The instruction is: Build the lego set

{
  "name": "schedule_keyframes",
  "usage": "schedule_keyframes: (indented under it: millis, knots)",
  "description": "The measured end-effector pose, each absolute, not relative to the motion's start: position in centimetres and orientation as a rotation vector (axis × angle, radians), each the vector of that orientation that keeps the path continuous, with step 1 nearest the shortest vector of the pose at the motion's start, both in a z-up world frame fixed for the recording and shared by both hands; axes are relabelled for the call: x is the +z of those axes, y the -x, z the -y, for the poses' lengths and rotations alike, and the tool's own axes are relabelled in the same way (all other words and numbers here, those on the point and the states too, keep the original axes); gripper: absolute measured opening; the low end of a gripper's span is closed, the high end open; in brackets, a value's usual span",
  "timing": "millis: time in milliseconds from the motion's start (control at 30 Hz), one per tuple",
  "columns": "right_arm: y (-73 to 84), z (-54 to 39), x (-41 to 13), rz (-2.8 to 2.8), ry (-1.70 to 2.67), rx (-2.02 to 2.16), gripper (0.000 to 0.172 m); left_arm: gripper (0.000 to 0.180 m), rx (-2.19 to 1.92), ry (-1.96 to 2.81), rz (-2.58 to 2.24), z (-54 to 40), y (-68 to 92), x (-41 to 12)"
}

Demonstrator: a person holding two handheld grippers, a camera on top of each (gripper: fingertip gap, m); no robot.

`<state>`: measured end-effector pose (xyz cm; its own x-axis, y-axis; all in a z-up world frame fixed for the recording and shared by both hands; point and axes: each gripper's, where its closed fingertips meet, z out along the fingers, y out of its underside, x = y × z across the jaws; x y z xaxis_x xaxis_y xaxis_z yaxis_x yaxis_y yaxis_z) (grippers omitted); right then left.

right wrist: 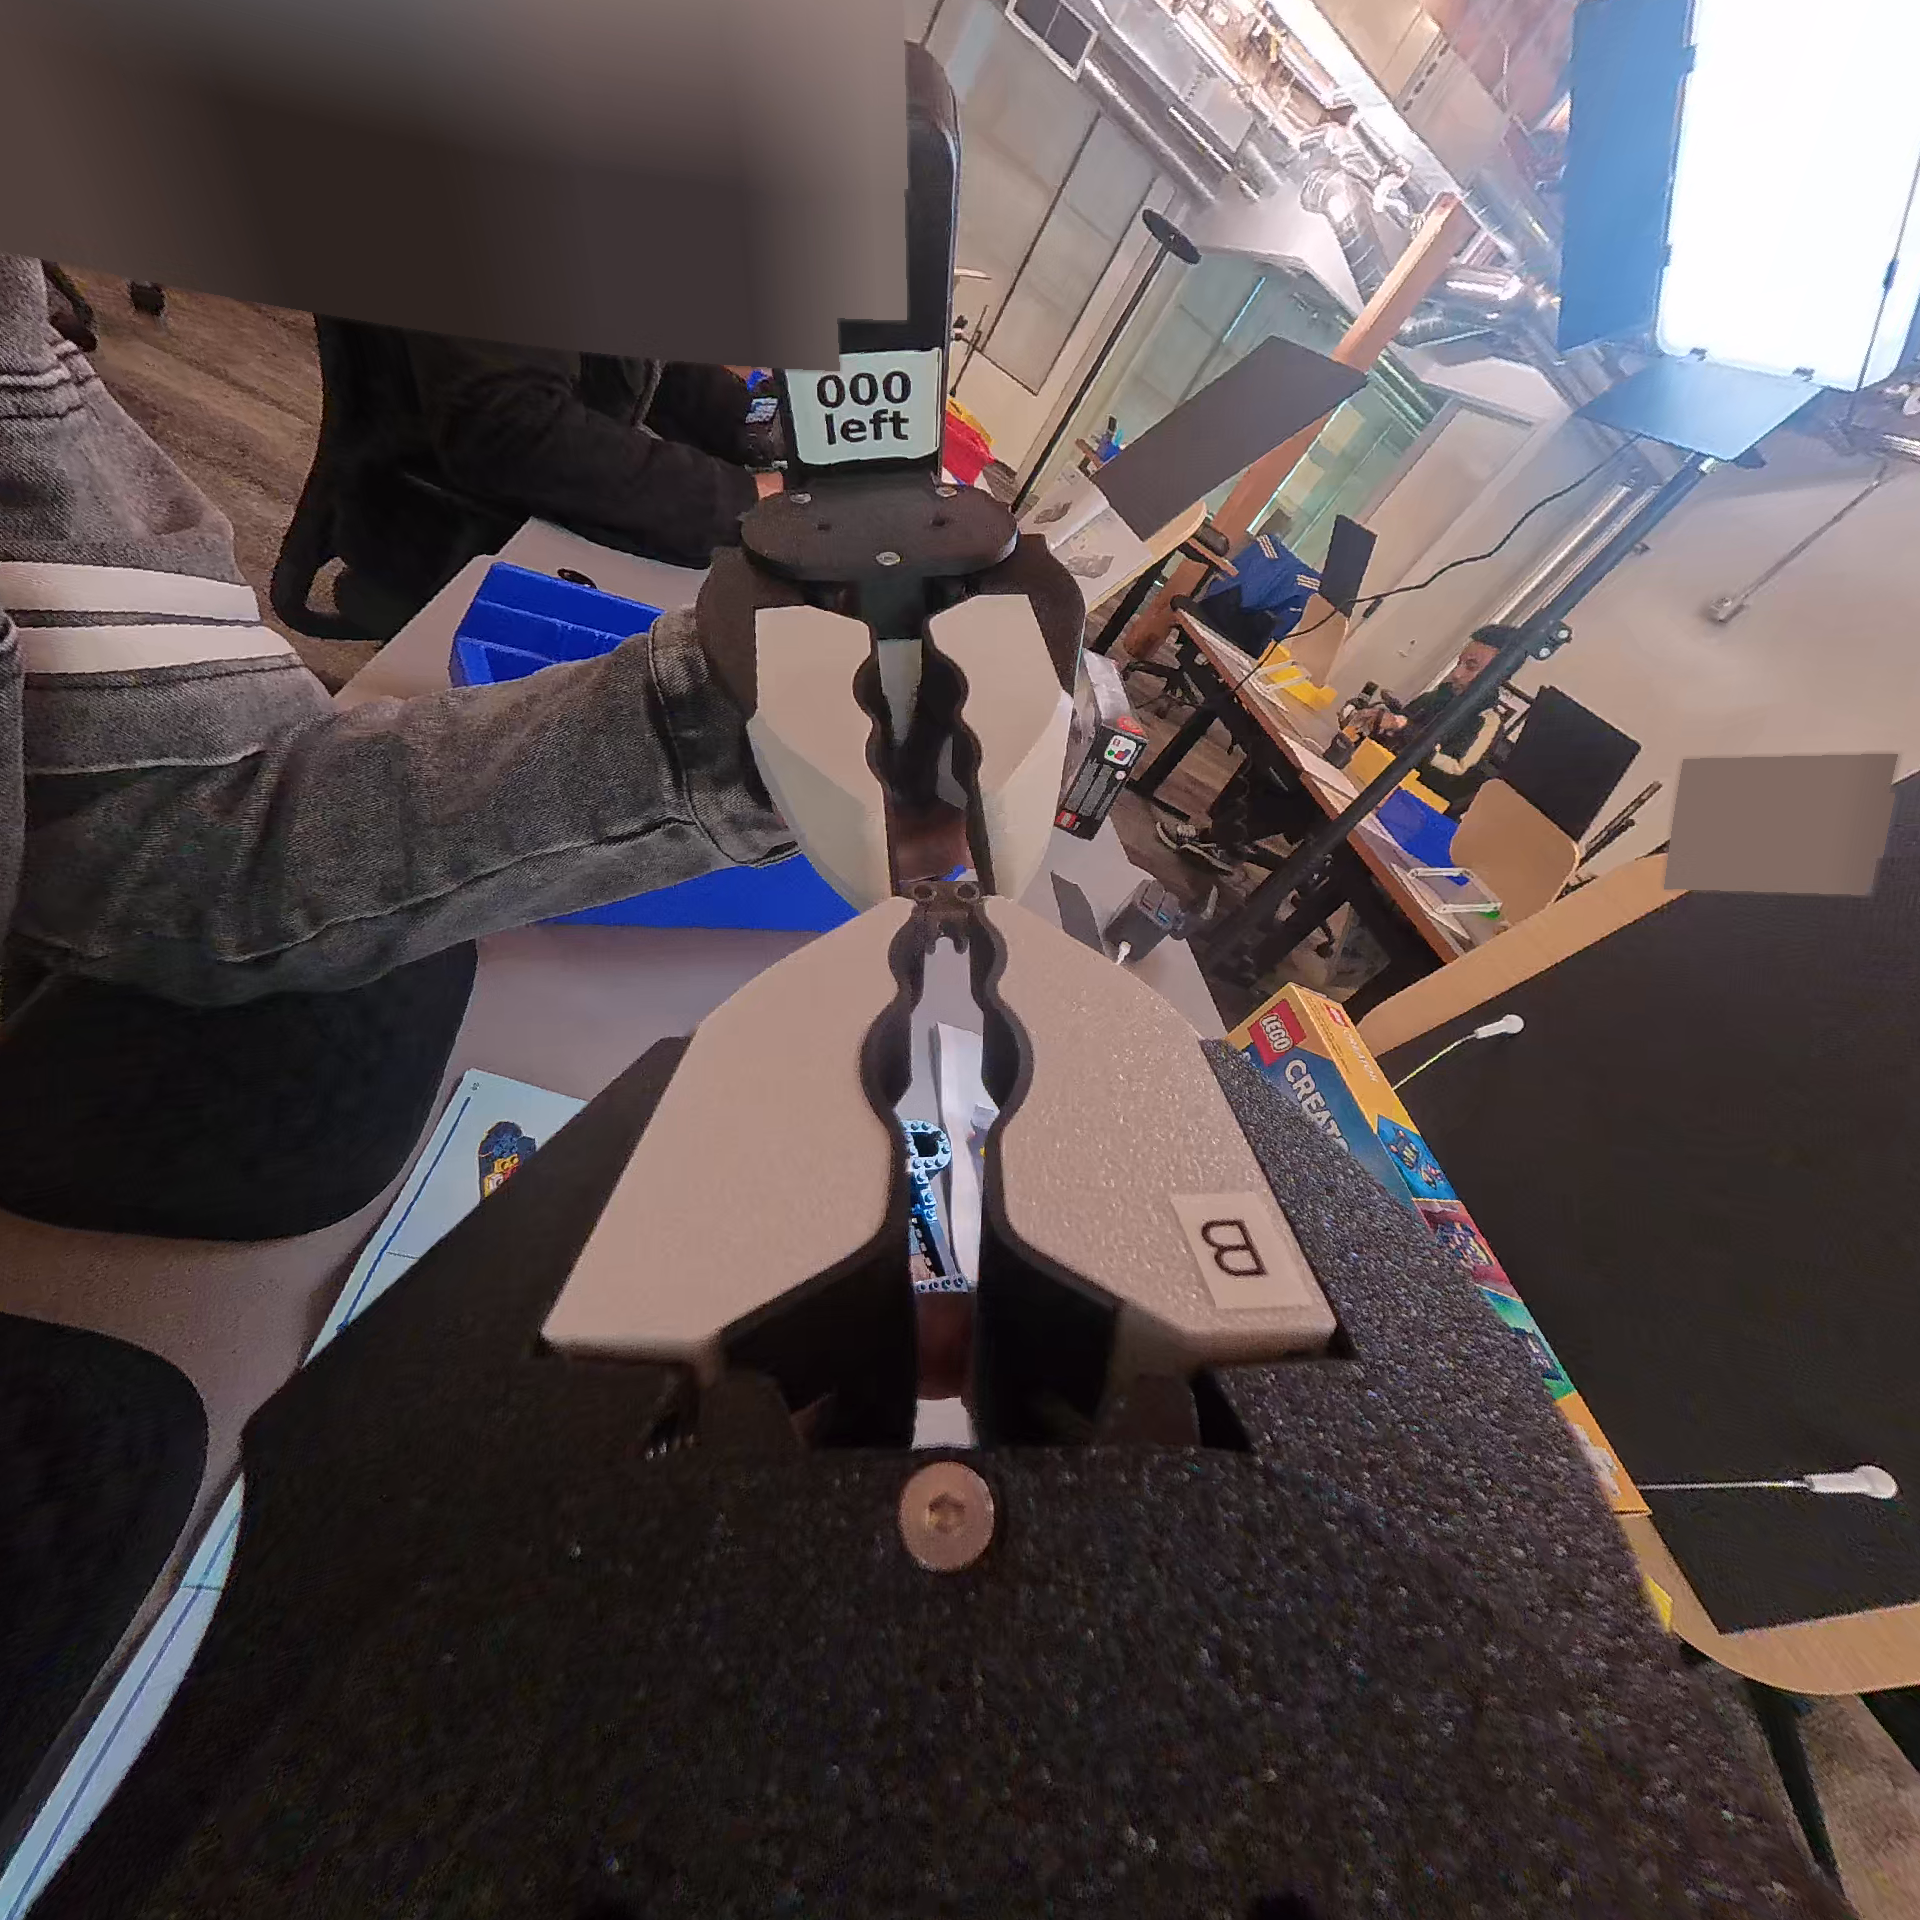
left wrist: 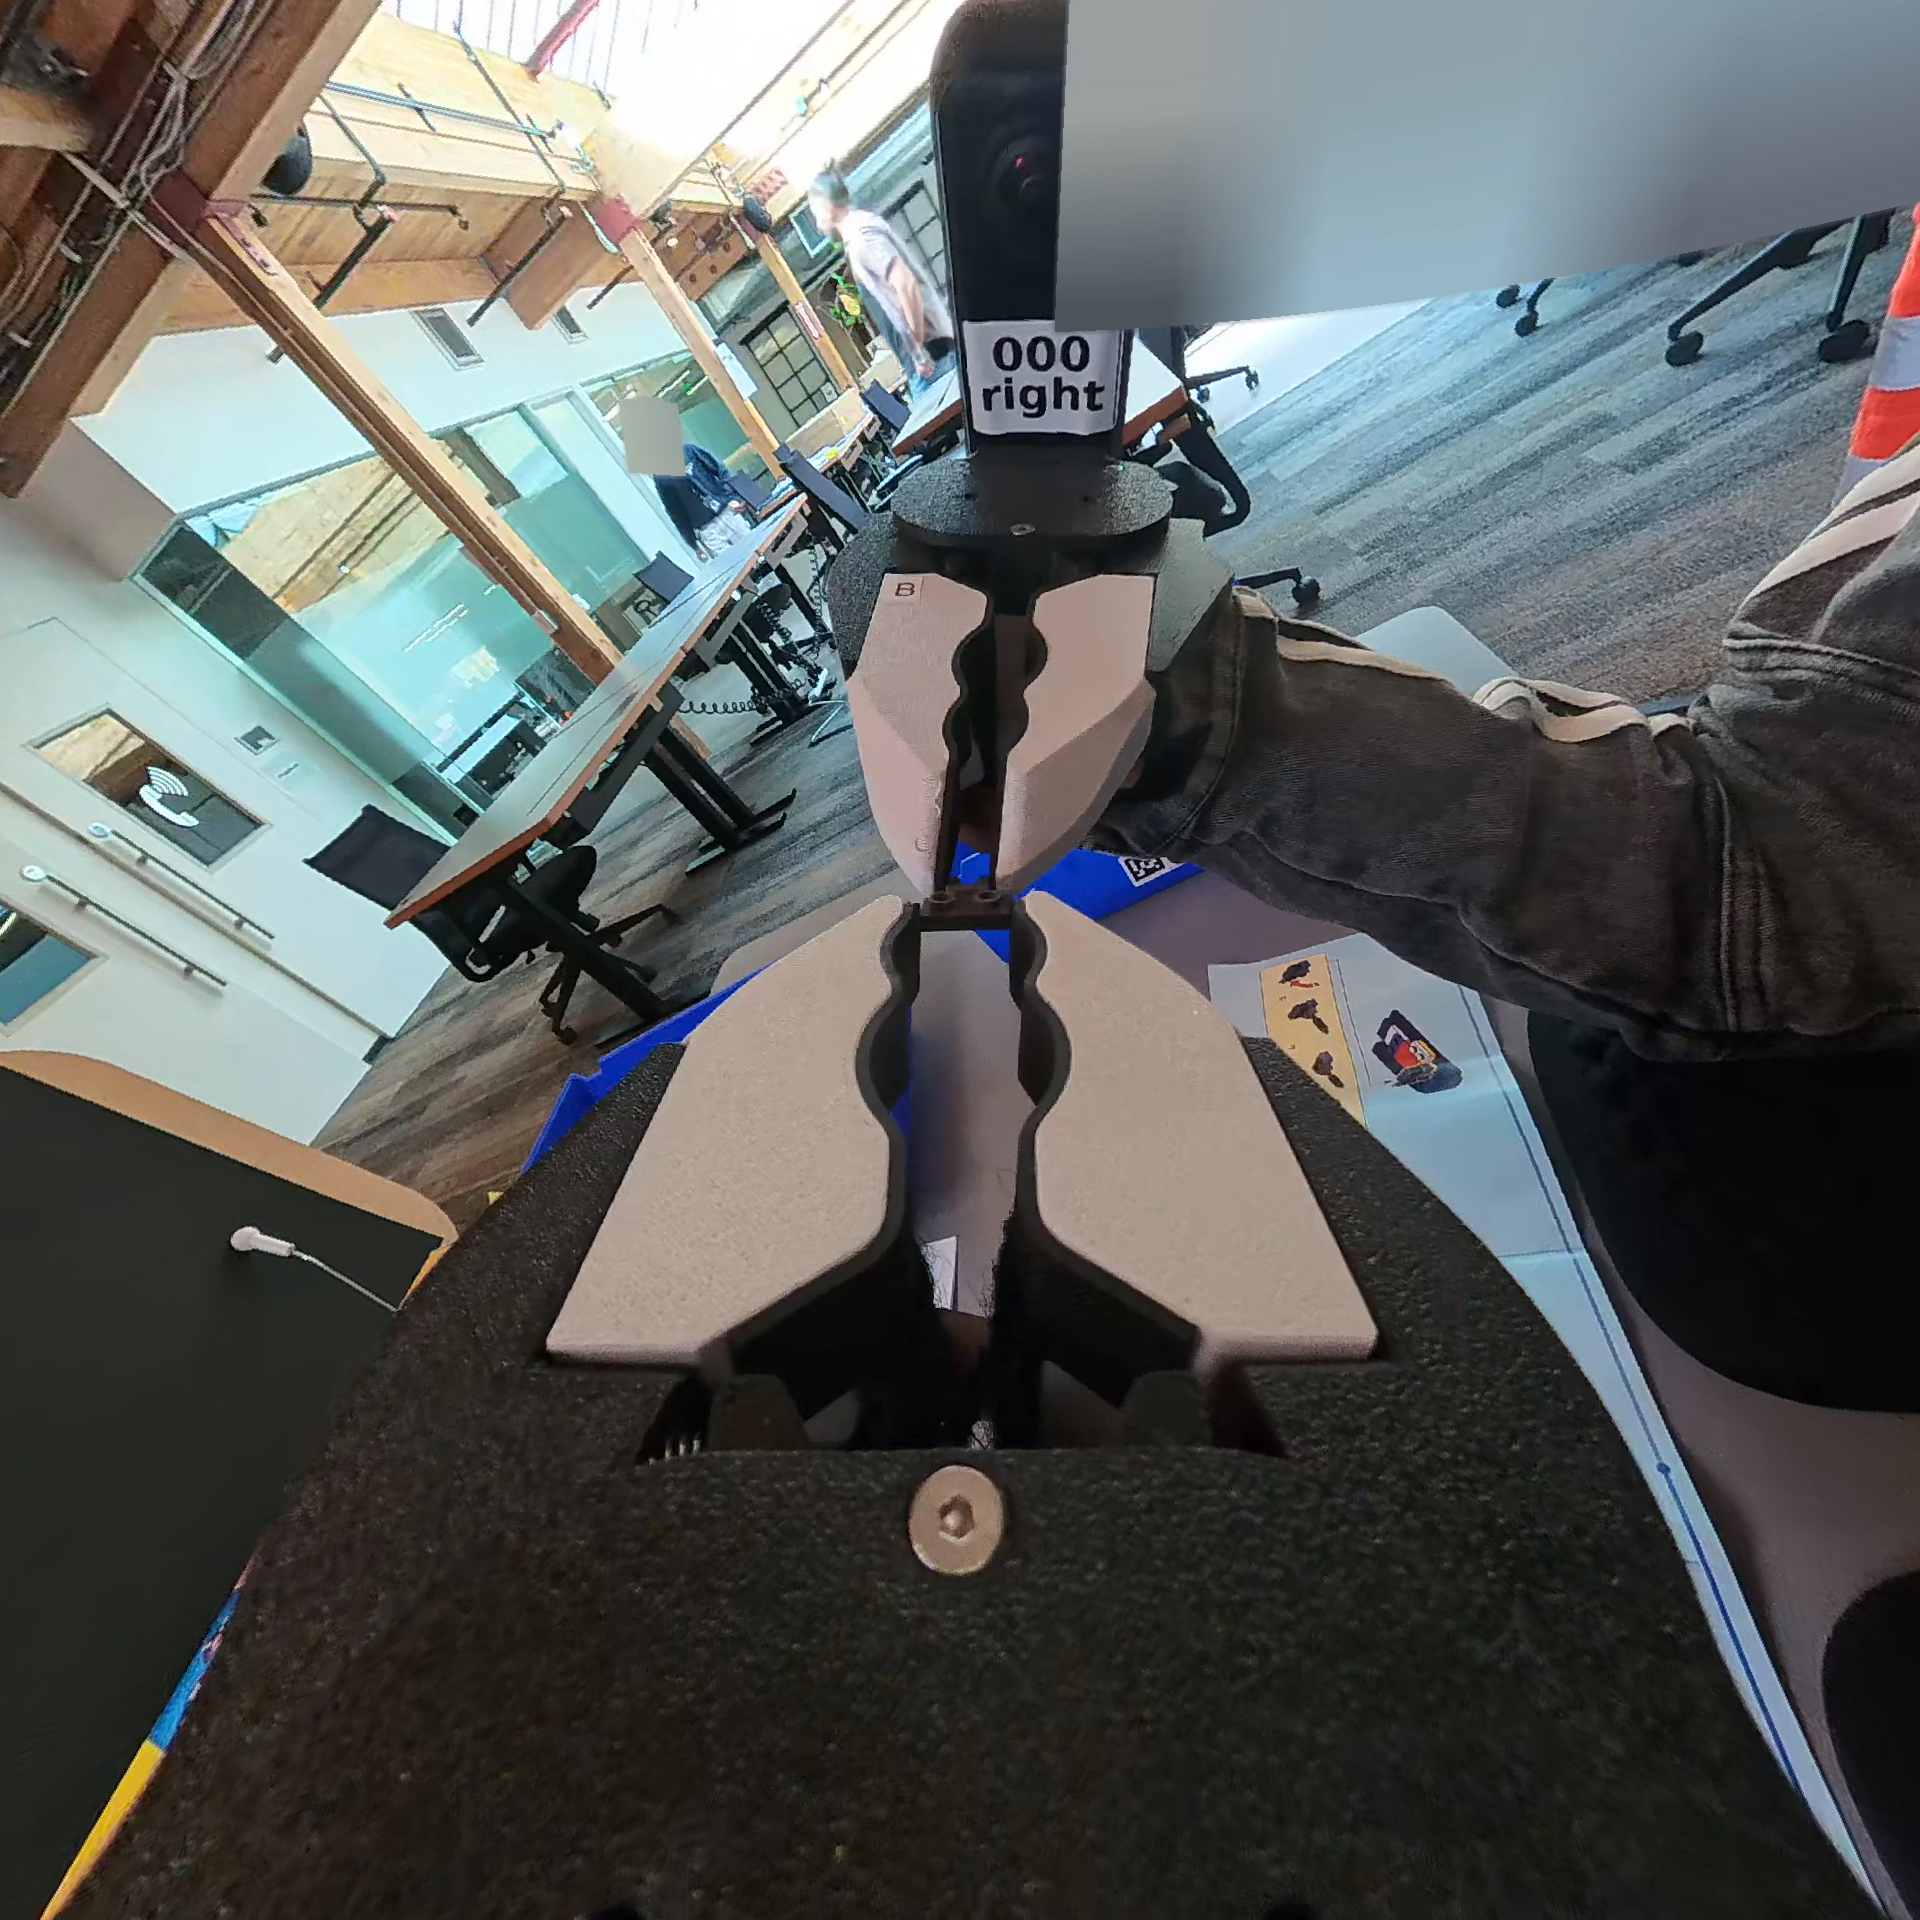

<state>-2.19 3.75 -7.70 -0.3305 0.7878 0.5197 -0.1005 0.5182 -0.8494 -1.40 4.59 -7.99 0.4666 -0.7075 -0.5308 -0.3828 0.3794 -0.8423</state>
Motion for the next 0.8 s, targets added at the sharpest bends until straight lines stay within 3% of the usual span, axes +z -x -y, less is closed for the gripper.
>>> schedule_keyframes:
  millis: [800]
  knots:
    - [2.21, -3.78, -8.21, 1.699, 0.612, 1.014, 0.008, 0.016, -0.265, 1.252, -1.158, -4.68, 1.31, -8.54]
